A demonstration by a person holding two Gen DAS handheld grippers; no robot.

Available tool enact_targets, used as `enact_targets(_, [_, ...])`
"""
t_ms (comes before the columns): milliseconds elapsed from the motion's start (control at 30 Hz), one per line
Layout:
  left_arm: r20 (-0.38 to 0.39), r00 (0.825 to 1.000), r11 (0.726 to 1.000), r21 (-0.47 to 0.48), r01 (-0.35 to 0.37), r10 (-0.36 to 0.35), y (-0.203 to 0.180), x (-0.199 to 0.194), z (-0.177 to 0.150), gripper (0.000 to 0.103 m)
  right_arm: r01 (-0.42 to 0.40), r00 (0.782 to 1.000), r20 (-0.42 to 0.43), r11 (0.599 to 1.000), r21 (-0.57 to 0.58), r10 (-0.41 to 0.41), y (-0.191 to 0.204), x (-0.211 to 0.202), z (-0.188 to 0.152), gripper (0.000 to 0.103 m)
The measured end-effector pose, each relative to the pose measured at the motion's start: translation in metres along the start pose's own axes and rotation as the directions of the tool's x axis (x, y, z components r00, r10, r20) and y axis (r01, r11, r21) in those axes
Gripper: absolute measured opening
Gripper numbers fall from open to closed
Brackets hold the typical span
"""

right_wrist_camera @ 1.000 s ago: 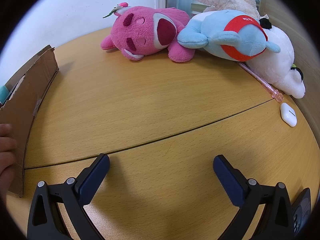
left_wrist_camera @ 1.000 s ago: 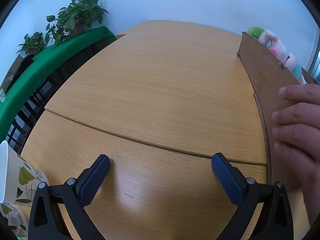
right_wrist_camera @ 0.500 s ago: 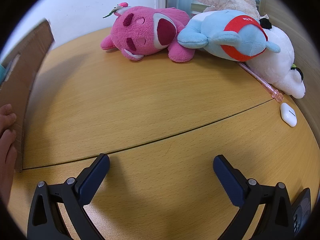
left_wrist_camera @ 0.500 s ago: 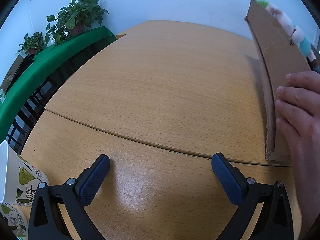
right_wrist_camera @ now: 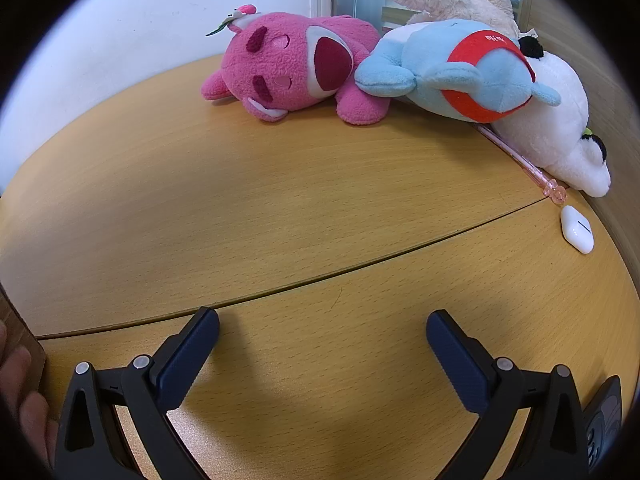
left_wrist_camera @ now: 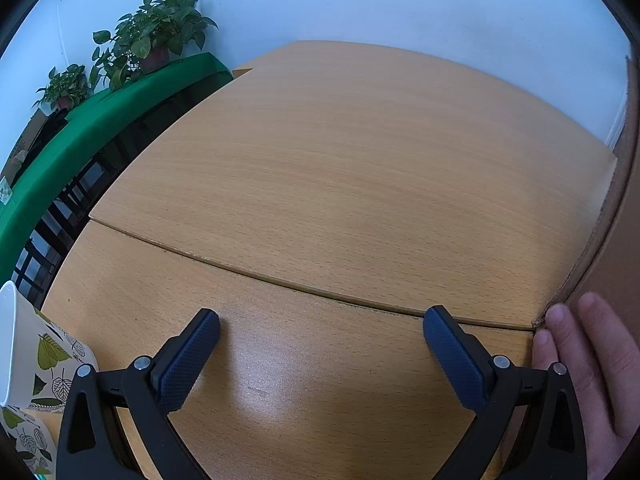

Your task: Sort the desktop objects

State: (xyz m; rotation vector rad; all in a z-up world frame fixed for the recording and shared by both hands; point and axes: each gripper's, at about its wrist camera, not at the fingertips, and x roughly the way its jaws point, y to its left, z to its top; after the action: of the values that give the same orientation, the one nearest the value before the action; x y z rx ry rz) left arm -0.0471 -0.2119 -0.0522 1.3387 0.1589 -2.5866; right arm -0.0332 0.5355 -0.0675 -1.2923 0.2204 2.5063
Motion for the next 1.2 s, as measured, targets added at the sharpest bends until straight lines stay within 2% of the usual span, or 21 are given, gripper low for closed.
enact_targets(1200, [0.001, 1.0, 1.0, 0.001, 0.001, -0.001, -0.0008, -0.0004, 0.0003, 0.103, 0.001, 1.0, -0.002, 1.0, 0.002, -0.001, 0.0019, -0.001, 0.0007, 0.103])
